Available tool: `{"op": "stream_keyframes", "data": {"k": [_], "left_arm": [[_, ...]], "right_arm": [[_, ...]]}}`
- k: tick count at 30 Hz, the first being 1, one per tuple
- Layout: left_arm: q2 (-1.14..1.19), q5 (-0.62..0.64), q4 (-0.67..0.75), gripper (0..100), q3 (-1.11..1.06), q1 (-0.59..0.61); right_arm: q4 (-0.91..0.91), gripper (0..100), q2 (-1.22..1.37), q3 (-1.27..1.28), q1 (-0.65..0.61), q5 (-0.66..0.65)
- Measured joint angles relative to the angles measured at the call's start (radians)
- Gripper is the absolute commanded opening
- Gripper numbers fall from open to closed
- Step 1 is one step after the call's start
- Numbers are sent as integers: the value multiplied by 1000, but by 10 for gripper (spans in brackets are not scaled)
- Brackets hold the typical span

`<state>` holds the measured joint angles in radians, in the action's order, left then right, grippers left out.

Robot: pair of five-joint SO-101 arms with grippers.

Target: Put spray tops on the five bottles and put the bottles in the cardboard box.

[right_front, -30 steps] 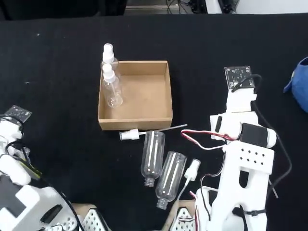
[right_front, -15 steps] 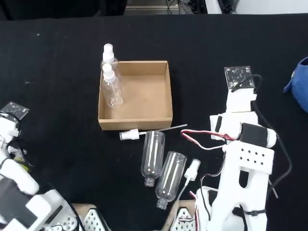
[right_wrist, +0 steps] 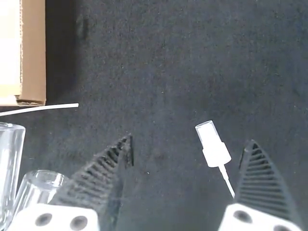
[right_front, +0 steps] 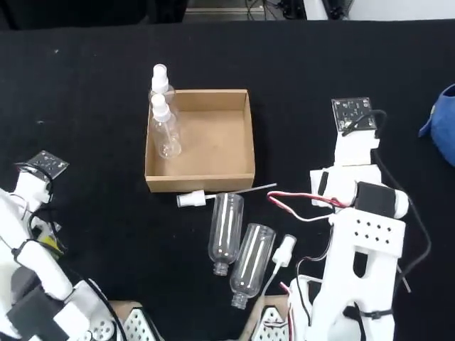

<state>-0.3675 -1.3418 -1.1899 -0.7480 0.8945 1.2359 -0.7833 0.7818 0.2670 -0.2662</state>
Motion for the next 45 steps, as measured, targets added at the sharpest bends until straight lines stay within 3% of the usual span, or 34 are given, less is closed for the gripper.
{"op": "stream_keyframes", "data": {"k": [15, 22, 31, 40, 42, 45], "left_arm": [[0, -63, 5, 198, 0, 18], [0, -64, 121, 198, -51, 17], [0, -61, 140, 198, -54, 0], [167, -25, 140, 198, -20, -17], [196, 0, 146, 162, 11, -17], [209, 11, 129, 14, 35, -17]], "right_arm": [[0, 319, 0, 0, 0, 0], [0, 319, 0, 0, 0, 0], [0, 319, 0, 0, 0, 0], [0, 319, 0, 0, 0, 0], [0, 319, 0, 0, 0, 0], [0, 319, 0, 0, 0, 0]]}}
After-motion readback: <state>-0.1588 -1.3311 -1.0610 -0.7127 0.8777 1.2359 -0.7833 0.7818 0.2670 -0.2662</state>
